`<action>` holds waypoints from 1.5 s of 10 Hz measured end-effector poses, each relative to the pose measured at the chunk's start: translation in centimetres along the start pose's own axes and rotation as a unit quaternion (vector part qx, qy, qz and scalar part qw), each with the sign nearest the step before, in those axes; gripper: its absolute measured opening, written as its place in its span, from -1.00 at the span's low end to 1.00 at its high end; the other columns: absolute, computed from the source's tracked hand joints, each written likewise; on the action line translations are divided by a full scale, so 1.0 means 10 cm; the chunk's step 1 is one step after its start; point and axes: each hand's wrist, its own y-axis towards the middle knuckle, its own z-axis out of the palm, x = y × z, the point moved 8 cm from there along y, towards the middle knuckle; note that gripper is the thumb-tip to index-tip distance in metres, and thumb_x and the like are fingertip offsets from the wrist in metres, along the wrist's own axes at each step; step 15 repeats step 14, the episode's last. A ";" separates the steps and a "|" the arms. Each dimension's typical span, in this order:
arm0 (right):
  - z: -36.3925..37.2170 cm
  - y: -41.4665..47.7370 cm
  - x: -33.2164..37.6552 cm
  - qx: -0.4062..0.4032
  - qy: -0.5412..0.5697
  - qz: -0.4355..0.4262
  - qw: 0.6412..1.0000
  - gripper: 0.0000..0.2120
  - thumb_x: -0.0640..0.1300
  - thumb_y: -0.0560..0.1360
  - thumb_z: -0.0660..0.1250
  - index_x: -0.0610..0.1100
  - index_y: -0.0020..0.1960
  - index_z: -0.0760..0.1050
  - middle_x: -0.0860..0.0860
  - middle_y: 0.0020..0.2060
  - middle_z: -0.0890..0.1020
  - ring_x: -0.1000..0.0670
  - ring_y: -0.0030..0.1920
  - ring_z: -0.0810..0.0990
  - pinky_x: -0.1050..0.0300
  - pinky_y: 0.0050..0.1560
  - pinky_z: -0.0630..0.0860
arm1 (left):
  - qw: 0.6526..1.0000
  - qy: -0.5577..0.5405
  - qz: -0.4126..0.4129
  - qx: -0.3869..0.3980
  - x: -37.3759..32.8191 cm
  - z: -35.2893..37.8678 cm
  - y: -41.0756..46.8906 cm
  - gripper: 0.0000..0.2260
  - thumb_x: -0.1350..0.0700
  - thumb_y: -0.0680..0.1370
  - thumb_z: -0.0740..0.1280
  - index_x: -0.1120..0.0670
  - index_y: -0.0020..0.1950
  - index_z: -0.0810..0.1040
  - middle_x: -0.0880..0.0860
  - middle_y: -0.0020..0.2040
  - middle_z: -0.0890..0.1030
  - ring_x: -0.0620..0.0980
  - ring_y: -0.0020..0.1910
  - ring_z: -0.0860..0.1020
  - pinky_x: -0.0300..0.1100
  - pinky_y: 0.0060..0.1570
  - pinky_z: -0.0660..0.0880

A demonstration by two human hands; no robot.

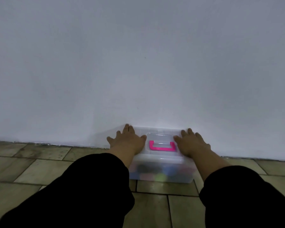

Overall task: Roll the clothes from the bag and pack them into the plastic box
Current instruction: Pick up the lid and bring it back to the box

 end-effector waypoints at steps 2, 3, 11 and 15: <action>-0.11 -0.10 -0.18 -0.051 0.077 0.147 0.985 -0.40 -0.08 0.41 0.02 0.12 0.45 0.10 -0.03 0.44 0.24 -0.17 0.41 0.23 -0.35 0.36 0.08 | 0.992 -0.062 -0.108 -0.004 0.13 -0.03 -0.06 -0.37 -0.29 0.54 -0.06 -0.14 0.55 -0.14 -0.03 0.59 -0.11 0.28 0.52 -0.03 0.40 0.37 -0.02; -0.09 -0.12 -0.32 -0.022 0.081 0.231 0.969 -0.29 0.01 0.32 0.06 0.07 0.47 0.03 -0.15 0.42 0.22 -0.28 0.41 0.17 -0.39 0.37 0.05 | 0.981 -0.093 -0.170 0.002 0.21 0.00 -0.08 -0.29 -0.33 0.51 -0.03 -0.09 0.55 -0.21 0.12 0.59 -0.08 0.33 0.49 0.11 0.35 0.39 0.09; -0.25 -0.27 -0.24 -0.187 0.076 0.173 0.964 -0.59 -0.08 0.34 0.18 -0.08 0.19 0.31 -0.14 0.07 0.46 -0.20 0.12 0.44 -0.10 0.04 0.35 | 0.983 -0.017 -0.089 -0.158 0.06 -0.21 -0.17 -0.39 -0.24 0.56 0.09 0.04 0.51 0.09 0.12 0.34 0.40 0.14 0.26 0.43 0.04 0.17 0.34; -0.39 -0.26 -0.22 -0.128 0.058 0.179 0.974 -0.57 0.03 0.39 0.18 -0.07 0.23 0.32 -0.13 0.16 0.45 -0.18 0.21 0.41 -0.18 0.24 0.25 | 0.984 -0.027 -0.090 -0.152 0.07 -0.33 -0.24 -0.32 -0.35 0.52 -0.06 -0.03 0.56 -0.02 0.10 0.53 0.15 0.14 0.47 0.20 0.33 0.37 -0.03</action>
